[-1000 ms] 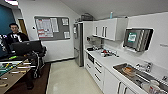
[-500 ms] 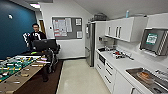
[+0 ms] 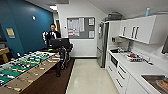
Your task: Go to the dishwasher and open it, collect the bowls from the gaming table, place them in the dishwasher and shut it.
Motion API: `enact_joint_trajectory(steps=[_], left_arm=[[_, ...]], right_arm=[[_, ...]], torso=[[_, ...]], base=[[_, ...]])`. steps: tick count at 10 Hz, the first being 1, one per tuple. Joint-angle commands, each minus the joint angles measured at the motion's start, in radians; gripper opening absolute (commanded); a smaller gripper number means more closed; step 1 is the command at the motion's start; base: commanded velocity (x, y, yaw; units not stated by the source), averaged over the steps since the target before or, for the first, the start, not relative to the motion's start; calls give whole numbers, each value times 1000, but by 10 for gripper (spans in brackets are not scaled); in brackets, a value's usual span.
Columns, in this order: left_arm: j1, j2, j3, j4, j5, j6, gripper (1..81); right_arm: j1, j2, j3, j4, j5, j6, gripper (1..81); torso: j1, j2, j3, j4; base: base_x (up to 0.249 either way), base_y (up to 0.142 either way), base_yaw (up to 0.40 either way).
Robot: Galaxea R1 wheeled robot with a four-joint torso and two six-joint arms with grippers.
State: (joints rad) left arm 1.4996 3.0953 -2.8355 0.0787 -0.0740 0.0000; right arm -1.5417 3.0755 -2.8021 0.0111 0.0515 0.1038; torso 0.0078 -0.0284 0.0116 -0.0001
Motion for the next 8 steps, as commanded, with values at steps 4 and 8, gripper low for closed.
enact_joint_trajectory(steps=[4, 8], left_arm=[[-57, 5, -7, 10, 48, 3, 811], [-57, 10, -7, 10, 48, 3, 811]], right_arm=[[54, 8, 3, -10, -53, -6, 811], [53, 8, 3, -10, -53, -6, 811]], torso=[[0, 0, 0, 0], [0, 0, 0, 0]], base=[[0, 0, 357], [0, 0, 357]])
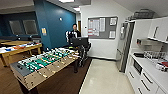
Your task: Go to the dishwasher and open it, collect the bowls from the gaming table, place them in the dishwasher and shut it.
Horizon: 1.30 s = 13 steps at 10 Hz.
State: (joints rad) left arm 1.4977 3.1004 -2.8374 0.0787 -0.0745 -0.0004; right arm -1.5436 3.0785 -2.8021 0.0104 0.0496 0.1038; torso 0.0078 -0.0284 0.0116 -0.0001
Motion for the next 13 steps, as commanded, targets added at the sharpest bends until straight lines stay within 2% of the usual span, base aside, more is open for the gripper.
enact_joint_trajectory(steps=[1, 13], left_arm=[[-55, 5, -10, 10, 48, 3, 811], [-55, 12, -16, 12, 56, 3, 811]], right_arm=[[56, 5, 3, -9, -51, -6, 811], [56, 5, 3, -18, -51, -4, 811]], torso=[[0, 0, 0, 0], [0, 0, 0, 0]], base=[[0, 0, 357], [0, 0, 357]])
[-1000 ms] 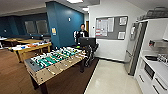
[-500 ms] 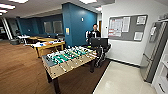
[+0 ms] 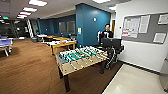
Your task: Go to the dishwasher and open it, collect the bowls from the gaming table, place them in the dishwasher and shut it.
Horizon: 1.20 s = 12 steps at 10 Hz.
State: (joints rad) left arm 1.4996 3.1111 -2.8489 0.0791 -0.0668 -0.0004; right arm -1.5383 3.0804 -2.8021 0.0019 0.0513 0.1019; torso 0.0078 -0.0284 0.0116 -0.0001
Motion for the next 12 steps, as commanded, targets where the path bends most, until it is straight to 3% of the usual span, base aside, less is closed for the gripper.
enact_joint_trajectory(steps=[1, 12], left_arm=[[-55, 2, -4, 10, 55, 3, 811], [-52, 0, -4, 10, 61, 3, 811]], right_arm=[[51, 3, 3, -10, -53, -2, 811], [49, 13, 4, -10, -53, -4, 811]], torso=[[0, 0, 0, 0], [0, 0, 0, 0]], base=[[0, 0, 357], [0, 0, 356]])
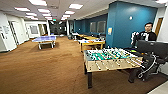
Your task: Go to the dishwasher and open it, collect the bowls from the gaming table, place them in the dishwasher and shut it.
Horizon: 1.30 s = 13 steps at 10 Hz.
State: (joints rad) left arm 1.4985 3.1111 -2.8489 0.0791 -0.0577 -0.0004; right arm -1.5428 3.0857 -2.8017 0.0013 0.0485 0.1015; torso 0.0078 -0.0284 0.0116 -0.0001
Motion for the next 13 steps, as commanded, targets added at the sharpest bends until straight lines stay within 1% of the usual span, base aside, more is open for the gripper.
enact_joint_trajectory(steps=[1, 5, 9, 10, 13], left_arm=[[-53, 2, -4, 10, 52, 3, 811], [-51, 0, -4, 10, 52, 3, 811], [-51, 2, -4, 10, 65, 3, 811], [-51, 2, -4, 10, 65, 3, 811], [-51, -3, -4, 8, 64, 2, 811]], right_arm=[[54, 7, 4, -10, -50, -3, 811], [51, 7, 4, -15, -50, -3, 811], [49, 7, 4, -17, -50, -3, 811], [49, 7, 4, -17, -50, -2, 811], [49, 7, 4, -17, -50, -2, 811]], torso=[[0, 0, 0, 0], [-1, 0, 0, 0], [-1, 0, 0, 0], [0, 0, 0, 0], [0, 0, 0, 0]], base=[[0, 0, 338], [0, 0, 326], [0, 0, 235], [0, 0, 160], [0, 0, 0]])
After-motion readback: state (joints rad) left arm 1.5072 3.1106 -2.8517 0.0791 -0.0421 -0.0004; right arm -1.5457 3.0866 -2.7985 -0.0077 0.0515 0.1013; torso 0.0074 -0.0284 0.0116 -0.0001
